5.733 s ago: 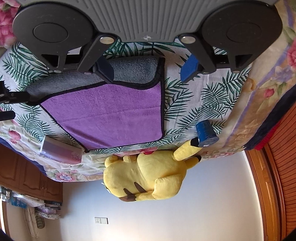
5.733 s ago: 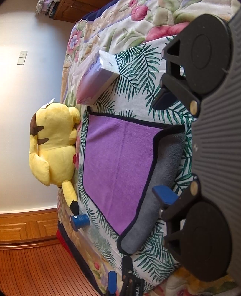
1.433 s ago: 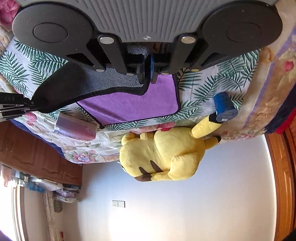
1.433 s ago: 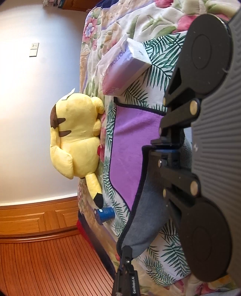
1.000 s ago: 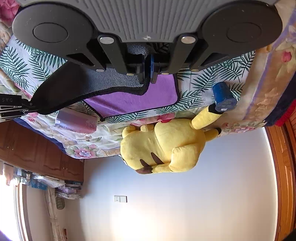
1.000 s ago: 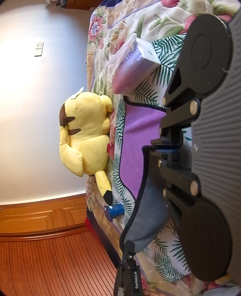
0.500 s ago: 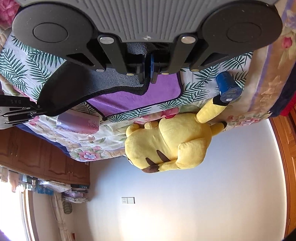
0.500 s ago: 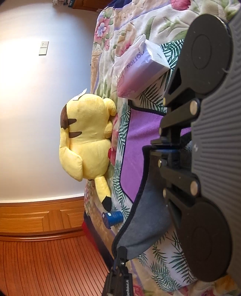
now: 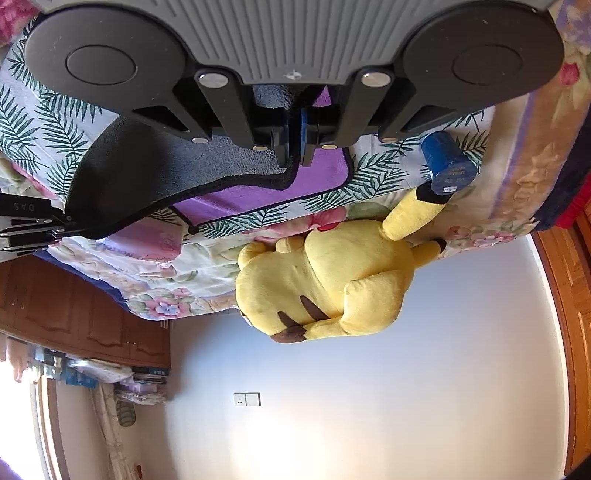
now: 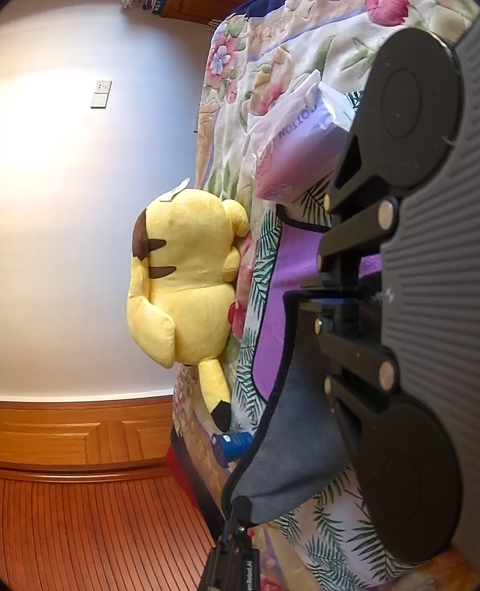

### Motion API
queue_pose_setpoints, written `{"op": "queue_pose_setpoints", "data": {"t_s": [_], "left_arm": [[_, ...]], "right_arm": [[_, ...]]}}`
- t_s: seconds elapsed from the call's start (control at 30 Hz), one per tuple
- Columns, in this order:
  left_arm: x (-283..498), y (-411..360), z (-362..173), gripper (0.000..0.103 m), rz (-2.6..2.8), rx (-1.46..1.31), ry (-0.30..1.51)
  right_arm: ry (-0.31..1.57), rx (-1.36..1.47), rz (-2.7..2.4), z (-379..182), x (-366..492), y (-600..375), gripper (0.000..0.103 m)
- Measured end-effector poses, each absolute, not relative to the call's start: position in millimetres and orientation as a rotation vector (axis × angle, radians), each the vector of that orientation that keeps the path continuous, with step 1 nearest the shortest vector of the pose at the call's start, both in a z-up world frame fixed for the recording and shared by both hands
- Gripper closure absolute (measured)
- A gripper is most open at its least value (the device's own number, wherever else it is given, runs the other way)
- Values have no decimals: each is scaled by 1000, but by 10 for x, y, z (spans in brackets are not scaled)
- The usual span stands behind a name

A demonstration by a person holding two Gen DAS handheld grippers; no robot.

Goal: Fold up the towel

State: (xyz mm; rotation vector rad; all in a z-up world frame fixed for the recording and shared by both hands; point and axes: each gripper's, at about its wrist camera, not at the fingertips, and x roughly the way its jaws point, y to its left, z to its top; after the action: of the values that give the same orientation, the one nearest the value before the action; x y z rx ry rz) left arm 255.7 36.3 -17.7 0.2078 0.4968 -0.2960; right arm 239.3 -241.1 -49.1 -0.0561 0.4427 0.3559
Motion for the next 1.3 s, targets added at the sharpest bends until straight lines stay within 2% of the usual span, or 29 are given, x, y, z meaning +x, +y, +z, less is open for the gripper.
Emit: {"op": "queue_pose_setpoints", "data": {"t_s": [0.5, 0.9, 1.3], "left_arm": [[2904, 327, -315, 103, -253, 229, 501], [3077, 264, -381, 103, -226, 283, 433], [3296, 209, -272, 103, -224, 304, 413]], "right_arm": [[435, -91, 351, -543, 2669, -2426, 99], [400, -129, 352, -540, 2860, -2395, 99], [353, -235, 366, -429, 3020, -2333, 99]]}}
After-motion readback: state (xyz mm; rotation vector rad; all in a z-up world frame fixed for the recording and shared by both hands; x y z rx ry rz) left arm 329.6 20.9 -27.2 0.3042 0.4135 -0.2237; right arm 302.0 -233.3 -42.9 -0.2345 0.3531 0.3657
